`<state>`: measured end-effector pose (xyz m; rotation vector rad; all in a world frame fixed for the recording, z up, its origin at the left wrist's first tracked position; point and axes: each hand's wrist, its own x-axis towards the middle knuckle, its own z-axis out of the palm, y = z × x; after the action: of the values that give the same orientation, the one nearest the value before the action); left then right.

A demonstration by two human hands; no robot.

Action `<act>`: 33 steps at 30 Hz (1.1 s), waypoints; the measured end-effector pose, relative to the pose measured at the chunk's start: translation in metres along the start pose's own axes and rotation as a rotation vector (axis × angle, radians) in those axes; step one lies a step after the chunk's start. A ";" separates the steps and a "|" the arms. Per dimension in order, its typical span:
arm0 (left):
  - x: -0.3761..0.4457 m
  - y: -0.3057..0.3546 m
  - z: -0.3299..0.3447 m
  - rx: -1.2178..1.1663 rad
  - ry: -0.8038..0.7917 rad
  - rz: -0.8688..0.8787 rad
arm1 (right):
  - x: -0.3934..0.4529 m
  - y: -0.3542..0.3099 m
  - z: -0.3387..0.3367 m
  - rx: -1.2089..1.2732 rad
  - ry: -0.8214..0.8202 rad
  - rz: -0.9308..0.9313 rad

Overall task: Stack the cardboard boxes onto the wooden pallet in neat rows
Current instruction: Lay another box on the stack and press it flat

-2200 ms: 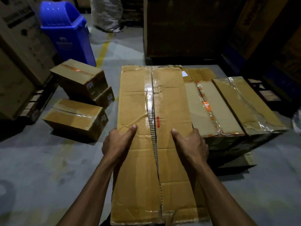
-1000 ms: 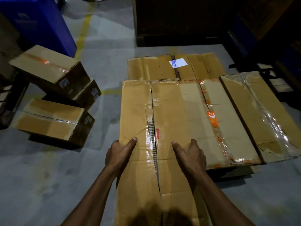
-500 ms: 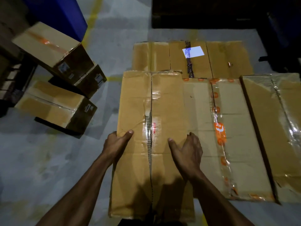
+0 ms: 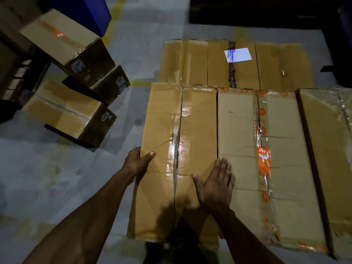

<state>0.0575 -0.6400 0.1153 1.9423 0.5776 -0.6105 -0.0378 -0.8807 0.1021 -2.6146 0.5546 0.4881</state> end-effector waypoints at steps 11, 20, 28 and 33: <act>-0.029 -0.040 0.007 0.329 -0.017 0.150 | -0.072 0.016 0.009 -0.059 -0.026 -0.077; -0.122 -0.134 -0.010 0.658 -0.298 0.279 | -0.133 0.045 0.017 -0.119 -0.172 -0.098; -0.134 -0.156 -0.014 0.694 -0.215 0.413 | -0.139 0.054 0.015 -0.249 -0.131 -0.200; -0.133 -0.154 -0.015 0.662 -0.138 0.508 | -0.140 0.051 0.014 -0.256 -0.095 -0.192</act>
<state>-0.1375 -0.5823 0.1035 2.5048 -0.2525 -0.6423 -0.1843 -0.8748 0.1318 -2.8300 0.2181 0.6536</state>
